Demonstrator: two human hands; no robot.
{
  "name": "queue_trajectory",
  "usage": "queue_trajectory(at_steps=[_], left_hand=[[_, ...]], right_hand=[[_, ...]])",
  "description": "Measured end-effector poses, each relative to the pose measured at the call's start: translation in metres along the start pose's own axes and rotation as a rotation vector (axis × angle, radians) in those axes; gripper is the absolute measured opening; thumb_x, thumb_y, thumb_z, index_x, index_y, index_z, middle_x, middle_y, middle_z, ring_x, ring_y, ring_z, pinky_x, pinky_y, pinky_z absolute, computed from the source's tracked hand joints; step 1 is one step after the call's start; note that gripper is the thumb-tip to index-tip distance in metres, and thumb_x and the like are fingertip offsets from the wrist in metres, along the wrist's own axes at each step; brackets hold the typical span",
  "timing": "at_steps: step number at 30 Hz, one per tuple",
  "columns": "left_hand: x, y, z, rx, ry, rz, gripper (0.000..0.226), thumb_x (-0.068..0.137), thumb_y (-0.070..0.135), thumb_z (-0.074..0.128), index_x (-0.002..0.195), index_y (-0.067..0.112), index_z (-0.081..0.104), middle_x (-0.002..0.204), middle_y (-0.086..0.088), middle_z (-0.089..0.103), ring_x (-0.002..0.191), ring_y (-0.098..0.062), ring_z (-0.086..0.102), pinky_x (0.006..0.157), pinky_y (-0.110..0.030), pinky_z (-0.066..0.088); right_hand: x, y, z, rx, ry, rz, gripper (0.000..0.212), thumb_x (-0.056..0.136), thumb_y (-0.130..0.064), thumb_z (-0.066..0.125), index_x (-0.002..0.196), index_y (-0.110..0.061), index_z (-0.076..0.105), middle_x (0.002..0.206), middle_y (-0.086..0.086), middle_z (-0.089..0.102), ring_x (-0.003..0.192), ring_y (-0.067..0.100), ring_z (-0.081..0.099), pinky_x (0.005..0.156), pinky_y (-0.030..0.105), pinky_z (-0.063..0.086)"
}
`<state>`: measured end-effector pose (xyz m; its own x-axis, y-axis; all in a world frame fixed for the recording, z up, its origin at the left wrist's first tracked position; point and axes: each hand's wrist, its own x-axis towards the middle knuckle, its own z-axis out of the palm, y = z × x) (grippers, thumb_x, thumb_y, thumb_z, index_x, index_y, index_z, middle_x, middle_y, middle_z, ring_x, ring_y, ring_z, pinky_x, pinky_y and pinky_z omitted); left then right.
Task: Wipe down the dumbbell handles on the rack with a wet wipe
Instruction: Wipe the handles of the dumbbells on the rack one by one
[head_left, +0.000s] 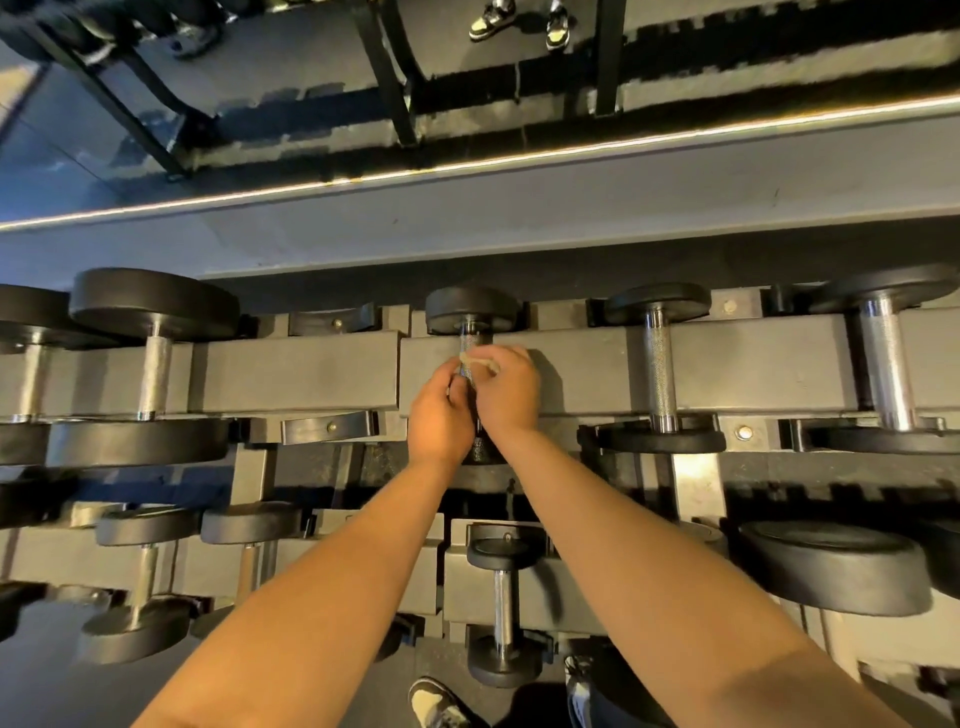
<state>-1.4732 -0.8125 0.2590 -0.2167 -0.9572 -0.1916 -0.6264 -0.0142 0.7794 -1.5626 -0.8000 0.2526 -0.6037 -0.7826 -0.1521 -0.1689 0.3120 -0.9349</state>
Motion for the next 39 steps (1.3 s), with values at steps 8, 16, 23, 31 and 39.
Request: queue_trajectory(at_steps=[8,16,23,31,39], left_hand=[[-0.003,-0.003,0.002,-0.010,0.026,0.041,0.033,0.111,0.028,0.035,0.137,0.033,0.056,0.112,0.014,0.065,0.097,0.012,0.058,0.087,-0.018,0.048],[-0.004,-0.001,0.002,0.003,0.031,0.012,0.032,0.110,0.032,0.035,0.133,0.042,0.056,0.106,0.021,0.062,0.094,0.008,0.059,0.087,-0.025,0.051],[-0.004,0.000,0.003,0.008,0.051,-0.053,0.031,0.109,0.039,0.037,0.133,0.047,0.055,0.112,0.019,0.065,0.101,-0.003,0.062,0.092,-0.036,0.056],[-0.003,-0.001,0.004,0.001,0.058,-0.078,0.029,0.108,0.042,0.038,0.132,0.047,0.054,0.115,0.016,0.067,0.103,-0.005,0.063,0.091,-0.039,0.057],[-0.005,0.000,0.003,0.009,0.073,-0.085,0.031,0.108,0.042,0.034,0.130,0.049,0.054,0.112,0.015,0.069,0.099,-0.007,0.064,0.087,-0.040,0.057]], right_hand=[[0.016,-0.010,0.001,0.171,0.095,0.046,0.021,0.096,-0.006,0.061,0.110,-0.014,0.075,0.120,0.001,0.062,0.108,0.012,0.059,0.095,0.022,0.049],[-0.008,0.007,0.001,0.098,0.040,0.073,0.023,0.097,-0.007,0.060,0.112,-0.017,0.075,0.116,0.000,0.064,0.103,0.011,0.061,0.091,0.021,0.051],[0.002,-0.005,0.007,0.031,0.053,0.031,0.025,0.098,-0.006,0.057,0.111,-0.017,0.074,0.117,-0.001,0.061,0.099,0.003,0.053,0.078,0.002,0.037],[0.010,-0.012,0.003,0.081,0.078,0.039,0.021,0.097,-0.007,0.059,0.110,-0.016,0.074,0.116,-0.003,0.061,0.101,0.004,0.054,0.075,0.000,0.038],[-0.018,0.010,-0.002,0.008,-0.016,0.063,0.018,0.093,-0.005,0.064,0.099,-0.017,0.075,0.102,-0.002,0.064,0.091,0.009,0.062,0.086,0.027,0.055]])
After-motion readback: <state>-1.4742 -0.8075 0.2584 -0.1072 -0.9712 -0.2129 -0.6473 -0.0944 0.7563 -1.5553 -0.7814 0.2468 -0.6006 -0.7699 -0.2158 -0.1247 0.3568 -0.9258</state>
